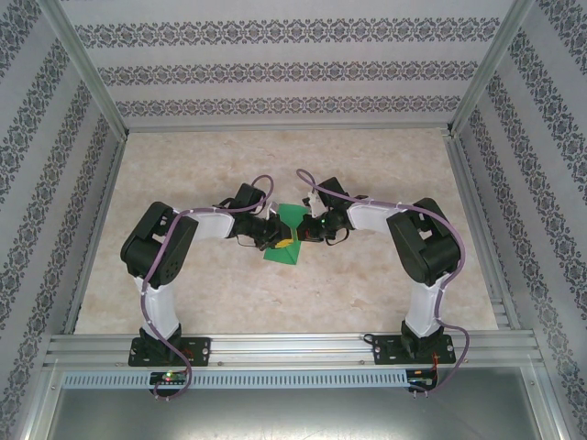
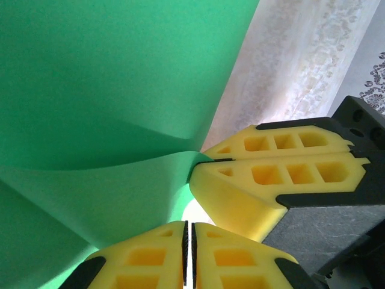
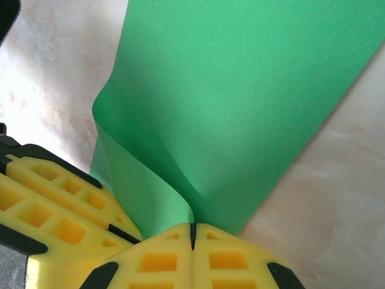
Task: Fold a paper plane with a square sheet of paper (pick it up from the middle)
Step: Fold the triangle a second time at the center of the table.
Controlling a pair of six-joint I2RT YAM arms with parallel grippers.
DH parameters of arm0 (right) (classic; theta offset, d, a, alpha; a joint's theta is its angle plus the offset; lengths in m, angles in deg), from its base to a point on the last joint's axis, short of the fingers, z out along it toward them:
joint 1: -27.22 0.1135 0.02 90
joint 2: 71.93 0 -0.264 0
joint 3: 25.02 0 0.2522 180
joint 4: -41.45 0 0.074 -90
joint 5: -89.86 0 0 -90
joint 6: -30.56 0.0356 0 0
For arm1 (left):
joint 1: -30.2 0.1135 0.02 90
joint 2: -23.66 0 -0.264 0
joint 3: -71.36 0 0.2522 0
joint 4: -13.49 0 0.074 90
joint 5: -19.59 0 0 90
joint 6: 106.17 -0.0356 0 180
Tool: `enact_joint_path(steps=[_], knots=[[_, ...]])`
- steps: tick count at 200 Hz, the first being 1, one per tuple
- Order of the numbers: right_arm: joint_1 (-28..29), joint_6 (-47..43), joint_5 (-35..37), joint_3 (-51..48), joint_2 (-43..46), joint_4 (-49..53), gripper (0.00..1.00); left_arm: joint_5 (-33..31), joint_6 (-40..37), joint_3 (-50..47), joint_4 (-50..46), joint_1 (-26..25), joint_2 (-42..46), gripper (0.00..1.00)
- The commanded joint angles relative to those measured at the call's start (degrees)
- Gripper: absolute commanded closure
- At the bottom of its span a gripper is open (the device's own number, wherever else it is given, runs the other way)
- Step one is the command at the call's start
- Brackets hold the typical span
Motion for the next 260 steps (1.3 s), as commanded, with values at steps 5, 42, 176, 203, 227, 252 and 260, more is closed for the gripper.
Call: enact_joint_path(steps=[5, 42, 176, 203, 227, 252, 260], knots=[[-0.21, -1.65, 0.22, 1.83, -1.31, 0.81, 1.0, -0.1, -1.54, 0.34, -1.06, -0.63, -0.4, 0.86], [-0.21, -1.74, 0.57, 1.83, -1.49, 1.18, 1.0, -0.17, -1.6, 0.36, -1.02, -0.67, -0.88, 0.86], [-0.3, -1.74, 0.86, 3.16, -2.85, 2.77, 0.99, -0.43, -2.37, -0.08, -2.29, -0.64, -1.23, 0.86], [-0.3, -1.87, 1.26, 3.14, -2.9, 3.19, 0.99, -0.69, -2.57, -0.17, -2.64, -0.63, -1.44, 0.86], [-0.28, -2.09, 1.27, 3.29, -2.89, 3.54, 0.99, -0.79, -2.59, -0.08, -2.78, -0.63, -1.78, 0.86], [-0.3, -2.12, 1.55, 3.05, -2.81, 3.87, 1.0, -1.07, -2.72, -0.08, -3.22, -0.68, -2.18, 0.86], [-0.3, -2.1, 1.58, 2.96, -2.73, 3.8, 0.99, -1.01, -2.75, -0.08, -3.25, -0.67, -2.24, 0.86]])
